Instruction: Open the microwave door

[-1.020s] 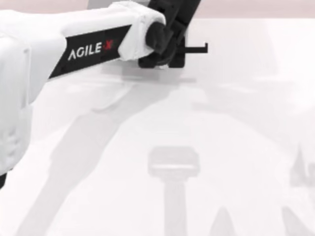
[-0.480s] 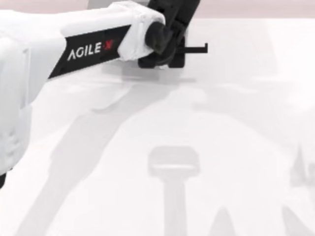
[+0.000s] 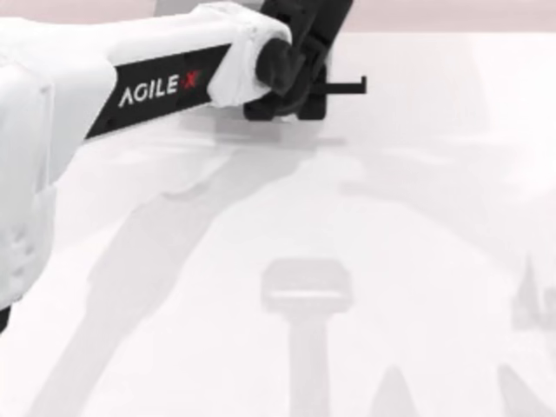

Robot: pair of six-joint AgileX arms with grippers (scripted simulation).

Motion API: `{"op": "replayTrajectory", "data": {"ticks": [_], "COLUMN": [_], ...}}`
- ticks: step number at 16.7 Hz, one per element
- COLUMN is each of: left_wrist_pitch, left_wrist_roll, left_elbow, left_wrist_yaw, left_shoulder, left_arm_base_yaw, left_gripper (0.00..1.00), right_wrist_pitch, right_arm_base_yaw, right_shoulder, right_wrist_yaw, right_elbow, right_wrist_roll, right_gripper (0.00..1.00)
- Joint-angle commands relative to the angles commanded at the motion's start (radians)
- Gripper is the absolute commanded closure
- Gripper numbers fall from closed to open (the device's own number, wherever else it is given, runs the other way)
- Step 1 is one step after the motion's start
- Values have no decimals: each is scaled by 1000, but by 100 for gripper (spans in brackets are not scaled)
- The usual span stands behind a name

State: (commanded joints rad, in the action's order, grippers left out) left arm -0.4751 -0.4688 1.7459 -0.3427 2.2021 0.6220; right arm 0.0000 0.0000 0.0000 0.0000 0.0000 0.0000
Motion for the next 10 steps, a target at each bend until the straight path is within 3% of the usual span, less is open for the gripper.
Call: {"op": "replayTrajectory", "data": {"ticks": [10], "left_wrist_pitch": [34], "left_wrist_roll": [32], "left_elbow": [-48], "left_wrist_yaw": [26], "left_shoulder": [-33], "left_arm_base_yaw": [-2], "left_gripper": [100], "right_wrist_pitch": [0], "right_arm_base_yaw": [0], "right_shoulder": [0], "right_wrist_yaw": [0], "right_elbow": [0], "right_wrist_roll": [0], "right_gripper": [0]}}
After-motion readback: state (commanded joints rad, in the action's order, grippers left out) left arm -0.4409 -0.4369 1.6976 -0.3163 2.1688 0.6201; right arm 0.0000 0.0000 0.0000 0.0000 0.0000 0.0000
